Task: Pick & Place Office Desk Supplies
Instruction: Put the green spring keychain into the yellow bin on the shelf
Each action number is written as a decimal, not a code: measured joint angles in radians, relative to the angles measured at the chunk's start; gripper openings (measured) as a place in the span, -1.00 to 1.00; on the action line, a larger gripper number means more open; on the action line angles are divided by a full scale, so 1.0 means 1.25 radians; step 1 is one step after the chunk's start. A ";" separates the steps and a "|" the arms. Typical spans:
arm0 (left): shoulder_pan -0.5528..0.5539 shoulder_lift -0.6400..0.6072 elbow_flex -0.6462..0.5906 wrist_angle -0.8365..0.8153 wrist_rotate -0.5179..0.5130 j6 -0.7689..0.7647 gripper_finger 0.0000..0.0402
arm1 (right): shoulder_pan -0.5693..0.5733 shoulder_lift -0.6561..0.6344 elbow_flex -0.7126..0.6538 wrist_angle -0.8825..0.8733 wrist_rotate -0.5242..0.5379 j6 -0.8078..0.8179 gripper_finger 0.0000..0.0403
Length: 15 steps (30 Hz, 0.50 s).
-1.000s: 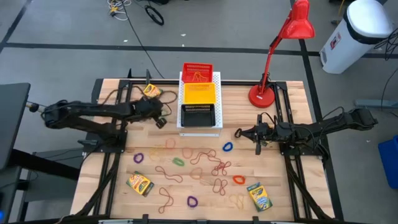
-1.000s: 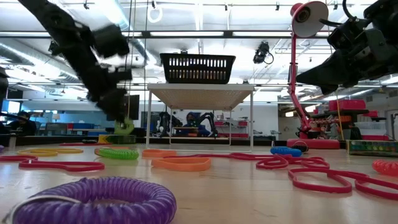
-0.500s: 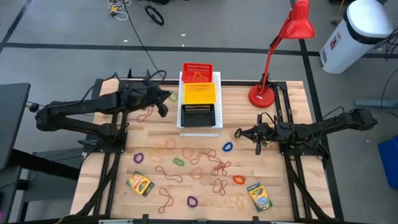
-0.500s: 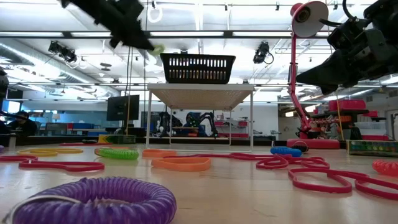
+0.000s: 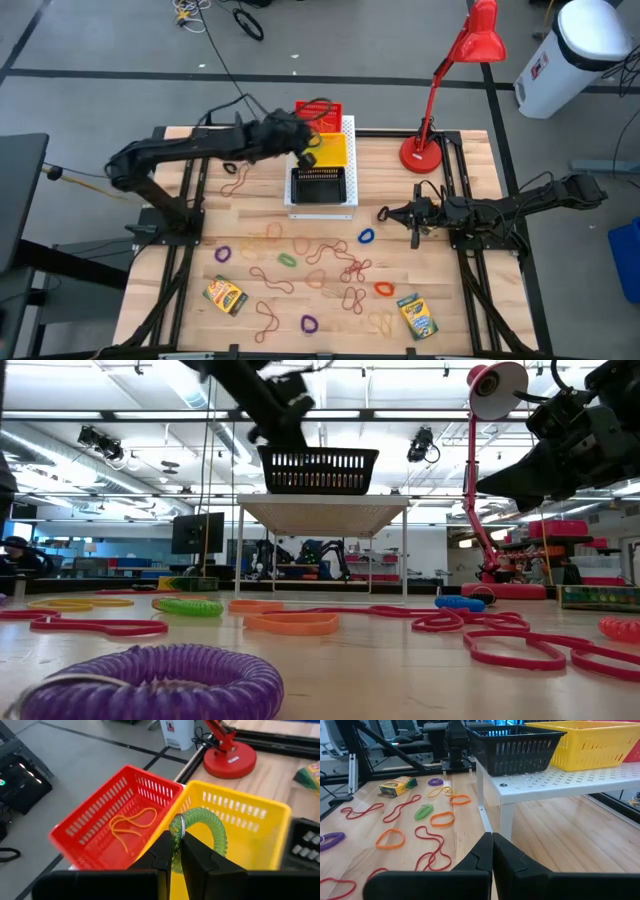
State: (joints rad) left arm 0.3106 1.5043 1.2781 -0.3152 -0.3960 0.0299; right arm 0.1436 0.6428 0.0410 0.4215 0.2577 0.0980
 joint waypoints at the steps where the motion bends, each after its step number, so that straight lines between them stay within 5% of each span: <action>1: 0.006 0.021 0.020 -0.014 0.011 0.000 -0.84 | 0.000 0.000 0.000 0.000 0.000 0.000 -0.98; 15: 0.024 0.114 0.079 -0.100 0.096 -0.005 -0.67 | 0.000 0.000 0.000 0.000 0.000 0.000 -0.98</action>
State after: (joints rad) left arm 0.3408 1.6465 1.3766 -0.4407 -0.2761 0.0235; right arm 0.1439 0.6427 0.0410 0.4218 0.2578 0.0982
